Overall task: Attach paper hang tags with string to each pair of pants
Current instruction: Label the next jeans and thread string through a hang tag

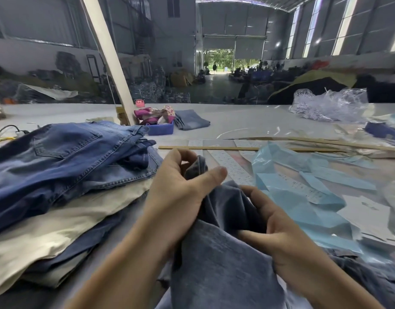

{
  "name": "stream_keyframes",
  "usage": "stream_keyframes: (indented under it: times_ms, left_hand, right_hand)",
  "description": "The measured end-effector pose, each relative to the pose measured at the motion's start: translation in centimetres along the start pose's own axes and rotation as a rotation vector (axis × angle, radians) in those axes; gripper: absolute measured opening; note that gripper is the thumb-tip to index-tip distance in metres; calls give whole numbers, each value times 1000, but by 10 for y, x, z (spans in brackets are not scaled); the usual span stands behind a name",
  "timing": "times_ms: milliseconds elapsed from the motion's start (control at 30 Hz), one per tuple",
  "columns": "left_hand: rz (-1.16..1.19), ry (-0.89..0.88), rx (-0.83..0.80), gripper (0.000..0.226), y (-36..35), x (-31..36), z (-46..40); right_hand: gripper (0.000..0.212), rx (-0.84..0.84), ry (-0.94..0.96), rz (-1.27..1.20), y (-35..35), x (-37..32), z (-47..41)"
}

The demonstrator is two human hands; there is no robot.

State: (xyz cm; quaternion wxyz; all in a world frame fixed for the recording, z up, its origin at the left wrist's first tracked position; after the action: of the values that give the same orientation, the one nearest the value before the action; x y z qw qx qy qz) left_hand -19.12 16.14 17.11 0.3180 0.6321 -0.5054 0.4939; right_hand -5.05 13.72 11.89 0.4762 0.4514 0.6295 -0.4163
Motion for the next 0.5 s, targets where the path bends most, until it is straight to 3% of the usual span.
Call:
stream_keyframes:
  times_ms: [167,333,433,500]
  left_hand:
    - [96,-95,30,29,17,31,-19]
    - [-54,-3,-17,34,-18,6,-27]
    - [-124,114,-73,31,-40,-18,-33]
    - [-44,212,-200,46,-56,-30,-27]
  right_hand:
    - [62,243,120,239,37,-15,-12]
    - [48,-141,26,-54,3,-12,0]
    - [53,-105,-47,-122,5,-1,-2]
    - [64,-65,-14,-72,7,-1,-6]
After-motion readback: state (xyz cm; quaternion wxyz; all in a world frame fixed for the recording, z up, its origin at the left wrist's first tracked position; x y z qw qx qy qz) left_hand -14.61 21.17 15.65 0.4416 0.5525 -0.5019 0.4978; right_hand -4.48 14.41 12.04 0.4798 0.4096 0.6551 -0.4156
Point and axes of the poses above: each hand's wrist, its own z-axis away from the middle knuckle, its own y-axis out of the back of the hand, x = y × z, the point moved 9 cm from there along -z, towards the middle knuckle, and after that the axes turned 12 degrees about x, right-handed, at the moved point
